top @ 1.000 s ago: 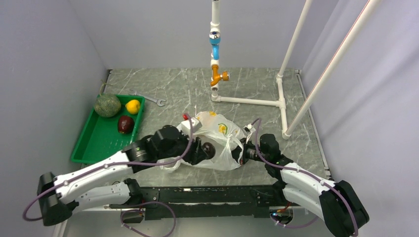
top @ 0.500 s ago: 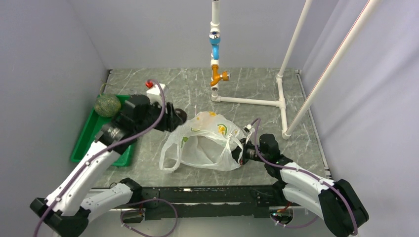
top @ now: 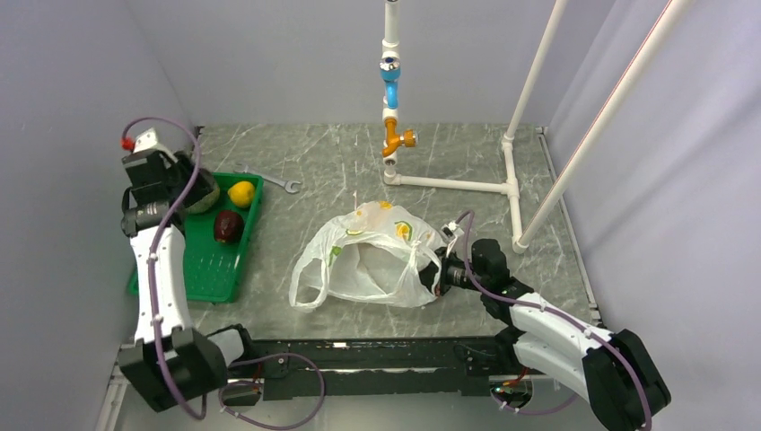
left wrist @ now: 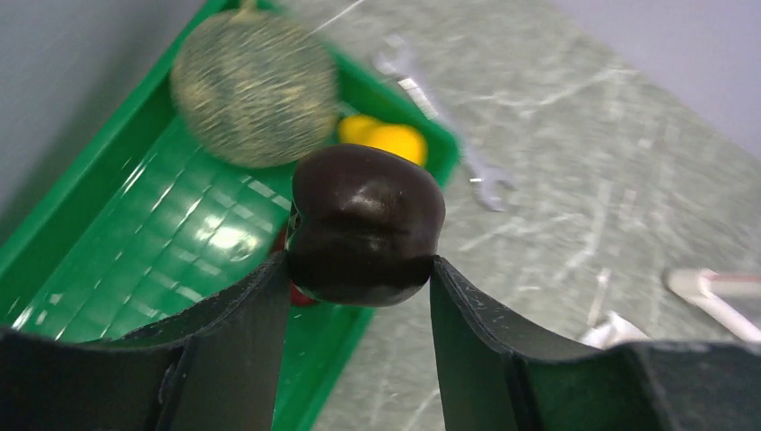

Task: Take the fake fruits out of the plastic bag
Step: Place the fake fruit in the bin.

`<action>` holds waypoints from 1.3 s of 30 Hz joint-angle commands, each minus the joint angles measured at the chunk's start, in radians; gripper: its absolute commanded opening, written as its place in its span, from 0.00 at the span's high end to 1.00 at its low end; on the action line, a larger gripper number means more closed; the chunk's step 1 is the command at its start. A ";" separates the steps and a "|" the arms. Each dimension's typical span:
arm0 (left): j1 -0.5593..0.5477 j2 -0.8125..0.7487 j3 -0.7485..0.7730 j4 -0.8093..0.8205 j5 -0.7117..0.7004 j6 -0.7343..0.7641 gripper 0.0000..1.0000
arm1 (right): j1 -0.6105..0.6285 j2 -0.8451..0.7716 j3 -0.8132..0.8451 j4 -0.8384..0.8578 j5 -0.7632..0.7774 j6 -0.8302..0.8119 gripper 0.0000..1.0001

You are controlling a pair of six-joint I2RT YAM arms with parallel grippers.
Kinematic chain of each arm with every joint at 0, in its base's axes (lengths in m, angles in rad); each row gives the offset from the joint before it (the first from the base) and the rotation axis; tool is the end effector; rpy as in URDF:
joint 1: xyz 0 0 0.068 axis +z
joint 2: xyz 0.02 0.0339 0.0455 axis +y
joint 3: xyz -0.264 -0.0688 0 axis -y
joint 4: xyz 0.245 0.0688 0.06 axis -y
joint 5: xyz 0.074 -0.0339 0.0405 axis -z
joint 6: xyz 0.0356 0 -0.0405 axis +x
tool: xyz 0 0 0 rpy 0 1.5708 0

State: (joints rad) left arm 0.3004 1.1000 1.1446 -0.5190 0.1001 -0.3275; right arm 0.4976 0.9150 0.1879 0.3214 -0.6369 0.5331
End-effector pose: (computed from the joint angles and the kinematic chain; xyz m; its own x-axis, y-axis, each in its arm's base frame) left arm 0.2300 0.0675 0.3697 -0.3458 -0.4422 -0.8276 -0.3387 0.8813 -0.3294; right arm 0.1448 0.1027 0.1642 -0.7377 0.0642 -0.6720 -0.5678 0.4795 0.6691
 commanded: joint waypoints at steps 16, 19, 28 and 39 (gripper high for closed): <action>0.266 0.288 -0.093 0.019 0.018 -0.096 0.61 | -0.004 0.092 0.062 0.053 -0.029 -0.004 1.00; 0.274 0.351 -0.073 0.004 0.045 -0.092 0.58 | -0.004 0.099 0.072 0.044 -0.024 -0.012 1.00; 0.276 0.484 -0.035 -0.027 0.113 -0.088 0.28 | -0.004 0.086 0.068 0.052 -0.020 0.005 1.00; 0.241 0.429 -0.033 -0.032 0.033 -0.066 0.08 | -0.005 0.084 0.075 0.038 -0.043 -0.006 1.00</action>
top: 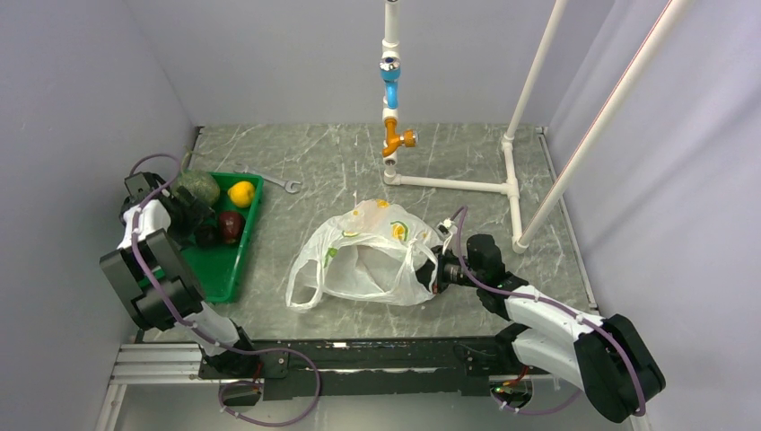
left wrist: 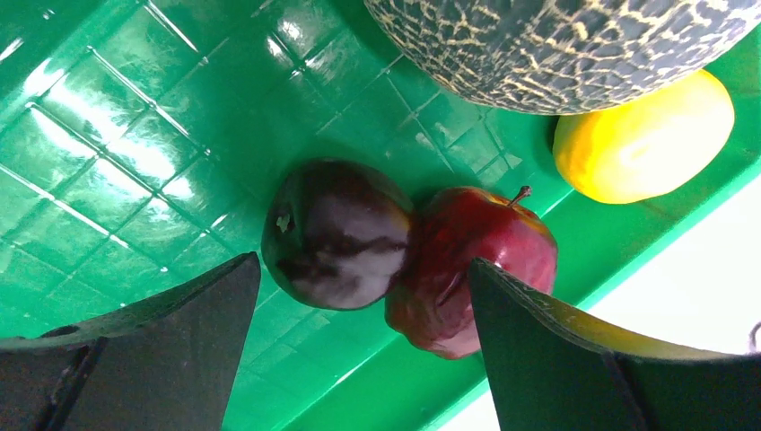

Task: Take the fake fruits out of the plastic bag
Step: Place the fake fruit in the bin, then adjust the plastic bag at the center of the board.

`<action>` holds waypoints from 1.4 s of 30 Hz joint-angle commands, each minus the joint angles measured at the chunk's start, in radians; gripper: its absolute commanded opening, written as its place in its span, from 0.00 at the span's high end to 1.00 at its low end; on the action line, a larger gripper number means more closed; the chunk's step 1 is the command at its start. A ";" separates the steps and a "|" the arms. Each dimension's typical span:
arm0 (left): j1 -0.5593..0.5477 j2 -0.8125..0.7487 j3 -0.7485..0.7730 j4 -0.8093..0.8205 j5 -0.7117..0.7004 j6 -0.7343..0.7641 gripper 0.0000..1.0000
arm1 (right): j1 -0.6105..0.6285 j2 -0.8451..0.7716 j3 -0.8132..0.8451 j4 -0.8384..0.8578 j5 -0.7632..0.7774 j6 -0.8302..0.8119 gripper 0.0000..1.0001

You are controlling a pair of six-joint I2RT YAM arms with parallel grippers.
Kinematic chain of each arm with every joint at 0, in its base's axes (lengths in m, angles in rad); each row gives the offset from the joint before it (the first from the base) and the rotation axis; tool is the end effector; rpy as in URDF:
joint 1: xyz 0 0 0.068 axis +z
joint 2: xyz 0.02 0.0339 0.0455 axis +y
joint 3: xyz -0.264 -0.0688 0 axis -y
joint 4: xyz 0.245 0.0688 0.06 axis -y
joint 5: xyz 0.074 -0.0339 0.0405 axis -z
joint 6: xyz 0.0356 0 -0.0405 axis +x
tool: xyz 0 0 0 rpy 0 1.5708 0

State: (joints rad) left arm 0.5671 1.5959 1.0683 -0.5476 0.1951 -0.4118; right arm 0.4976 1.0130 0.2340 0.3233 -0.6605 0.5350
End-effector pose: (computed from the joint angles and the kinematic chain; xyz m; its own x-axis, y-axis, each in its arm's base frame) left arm 0.2739 0.1663 0.2101 -0.5001 -0.7841 -0.3675 -0.7087 0.6145 -0.3466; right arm 0.1552 0.1091 0.1631 -0.7717 0.0390 -0.6348 -0.5435 0.4778 0.6901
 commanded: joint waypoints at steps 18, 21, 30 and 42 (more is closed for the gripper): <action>-0.800 -0.829 -0.250 0.312 -0.590 0.335 0.07 | -0.005 -0.041 0.002 0.053 0.000 -0.001 1.00; -0.997 -0.878 -0.236 0.298 -0.607 0.445 0.01 | -0.005 -0.043 0.012 0.037 0.011 -0.009 1.00; -1.109 -0.874 -0.331 0.301 -0.002 -0.050 0.05 | -0.003 -0.014 0.006 0.101 0.010 0.016 1.00; -1.691 -0.586 -0.429 0.438 -0.659 -0.189 0.18 | 0.022 0.065 0.009 0.204 -0.054 0.053 1.00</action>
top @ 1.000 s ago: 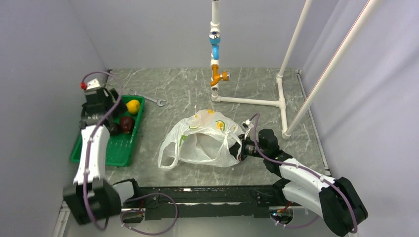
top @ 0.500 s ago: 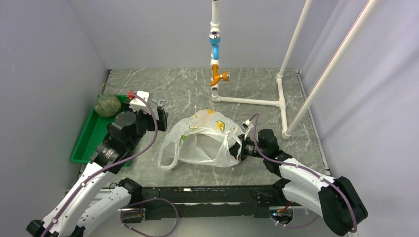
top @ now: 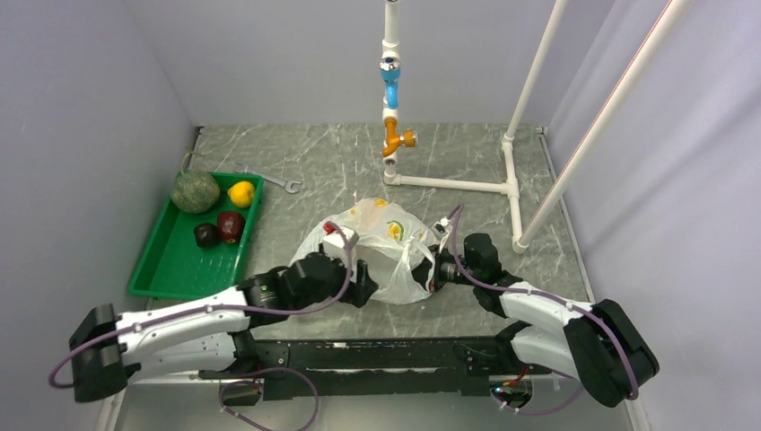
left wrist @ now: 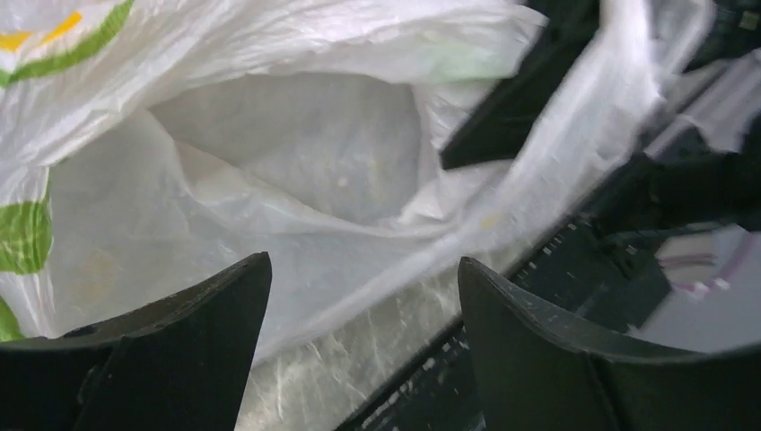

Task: Take the fake fruits out of the plastic bag
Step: Adjust the plastic bag at the center of the board.

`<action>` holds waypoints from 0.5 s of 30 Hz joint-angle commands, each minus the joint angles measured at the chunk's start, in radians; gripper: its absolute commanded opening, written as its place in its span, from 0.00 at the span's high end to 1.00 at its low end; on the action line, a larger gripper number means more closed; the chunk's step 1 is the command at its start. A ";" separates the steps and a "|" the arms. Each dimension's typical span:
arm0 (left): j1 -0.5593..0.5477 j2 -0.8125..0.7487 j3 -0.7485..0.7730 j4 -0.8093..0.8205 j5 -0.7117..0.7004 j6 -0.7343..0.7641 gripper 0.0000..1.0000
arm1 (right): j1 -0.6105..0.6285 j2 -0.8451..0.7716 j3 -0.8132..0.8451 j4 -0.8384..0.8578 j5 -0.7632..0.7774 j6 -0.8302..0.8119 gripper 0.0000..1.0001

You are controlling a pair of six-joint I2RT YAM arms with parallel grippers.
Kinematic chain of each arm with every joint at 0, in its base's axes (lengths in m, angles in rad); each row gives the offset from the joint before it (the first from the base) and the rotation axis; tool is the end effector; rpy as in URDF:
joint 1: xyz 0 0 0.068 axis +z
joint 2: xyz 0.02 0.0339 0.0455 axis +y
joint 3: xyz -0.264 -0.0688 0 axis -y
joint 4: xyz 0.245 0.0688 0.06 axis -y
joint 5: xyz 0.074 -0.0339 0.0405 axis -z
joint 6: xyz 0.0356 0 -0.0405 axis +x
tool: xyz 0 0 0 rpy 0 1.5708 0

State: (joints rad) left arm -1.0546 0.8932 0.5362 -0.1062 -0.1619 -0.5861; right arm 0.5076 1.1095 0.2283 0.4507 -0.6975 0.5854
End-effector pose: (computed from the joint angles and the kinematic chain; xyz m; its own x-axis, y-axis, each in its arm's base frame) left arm 0.1050 -0.1734 0.2410 -0.6191 -0.0151 -0.7852 0.5338 0.7252 -0.4348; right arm 0.1608 0.1156 0.1568 -0.7917 0.0442 -0.6093 -0.5342 0.4339 0.7255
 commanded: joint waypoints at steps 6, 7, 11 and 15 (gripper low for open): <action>-0.070 0.387 0.283 -0.079 -0.461 0.066 0.31 | 0.012 -0.094 -0.009 0.059 0.021 -0.006 1.00; -0.070 0.413 0.284 -0.036 -0.483 0.091 0.32 | 0.011 -0.097 0.000 0.042 0.022 -0.012 1.00; -0.049 0.507 0.309 0.054 -0.492 0.165 0.26 | 0.012 -0.133 0.008 0.025 0.016 -0.007 1.00; 0.007 0.587 0.339 0.093 -0.474 0.158 0.17 | 0.011 -0.154 0.009 0.008 0.024 -0.019 1.00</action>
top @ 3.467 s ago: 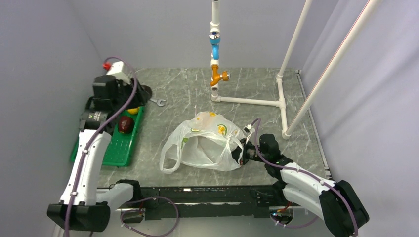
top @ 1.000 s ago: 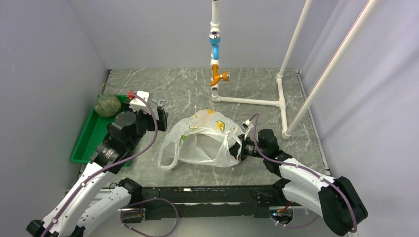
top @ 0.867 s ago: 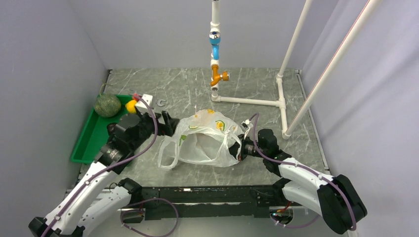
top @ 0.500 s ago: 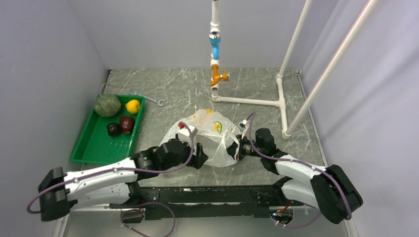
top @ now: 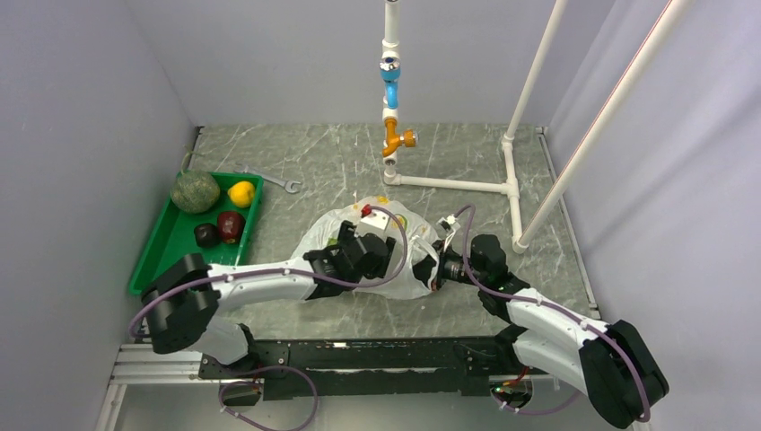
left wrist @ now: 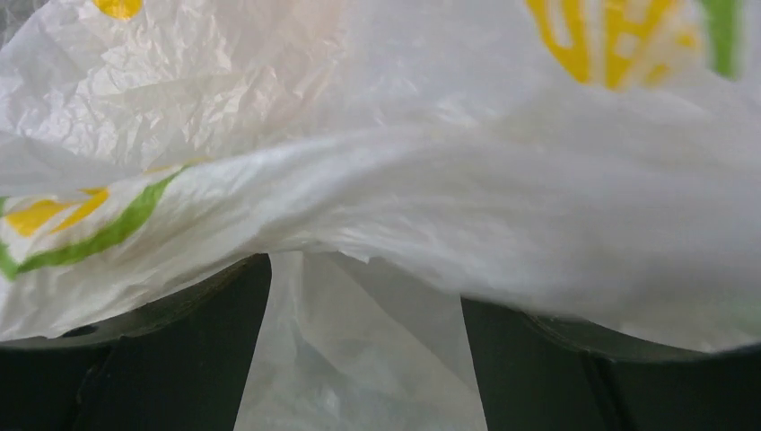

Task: Take the fake fruits out of the plastic bag
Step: Adjust the plastic bag at the center of the board.

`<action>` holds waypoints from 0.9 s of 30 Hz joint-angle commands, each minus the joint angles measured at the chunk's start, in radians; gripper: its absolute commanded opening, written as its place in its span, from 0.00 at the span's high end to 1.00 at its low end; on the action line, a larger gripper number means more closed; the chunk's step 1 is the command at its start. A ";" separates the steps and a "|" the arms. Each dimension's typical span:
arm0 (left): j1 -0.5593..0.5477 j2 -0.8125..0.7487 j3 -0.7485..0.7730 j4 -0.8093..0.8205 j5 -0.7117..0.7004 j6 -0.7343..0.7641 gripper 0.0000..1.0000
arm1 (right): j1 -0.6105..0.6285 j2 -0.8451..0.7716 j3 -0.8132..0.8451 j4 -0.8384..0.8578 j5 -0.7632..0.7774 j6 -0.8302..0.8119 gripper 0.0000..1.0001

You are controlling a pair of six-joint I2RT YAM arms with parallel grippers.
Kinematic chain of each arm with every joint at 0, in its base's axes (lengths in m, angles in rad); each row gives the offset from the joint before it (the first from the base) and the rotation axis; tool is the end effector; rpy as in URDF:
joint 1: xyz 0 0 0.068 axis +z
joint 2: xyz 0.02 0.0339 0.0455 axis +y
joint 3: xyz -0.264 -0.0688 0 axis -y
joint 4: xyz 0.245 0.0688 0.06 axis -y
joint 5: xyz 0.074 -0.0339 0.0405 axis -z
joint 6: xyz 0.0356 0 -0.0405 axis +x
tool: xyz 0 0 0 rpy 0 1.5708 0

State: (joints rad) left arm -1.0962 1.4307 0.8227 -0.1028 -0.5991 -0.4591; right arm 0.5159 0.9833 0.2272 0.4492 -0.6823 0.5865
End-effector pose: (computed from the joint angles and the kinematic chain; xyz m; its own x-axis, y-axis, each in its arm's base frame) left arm 0.1535 -0.2549 0.2167 -0.5063 0.1846 -0.8424 0.3513 0.9362 -0.0060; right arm 0.1542 0.1132 0.1781 -0.7202 0.0854 -0.6885 -0.6090 0.3978 0.6863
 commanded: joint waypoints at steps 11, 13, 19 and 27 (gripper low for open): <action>0.198 0.190 0.131 0.250 0.160 0.116 0.01 | 0.004 0.007 -0.023 0.104 -0.021 0.033 1.00; 0.211 0.217 0.161 0.250 0.176 0.129 0.01 | 0.003 0.016 -0.021 0.098 -0.021 0.027 1.00; 0.229 0.307 0.229 0.253 0.180 0.174 0.03 | 0.004 0.022 -0.026 0.085 -0.013 0.015 1.00; 0.230 0.134 0.062 0.258 0.120 0.088 0.05 | 0.013 0.049 0.023 0.010 -0.060 -0.071 1.00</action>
State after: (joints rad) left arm -0.8715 1.7081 0.9749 0.1284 -0.4393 -0.3180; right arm 0.5179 1.0107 0.2043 0.4656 -0.6907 0.5838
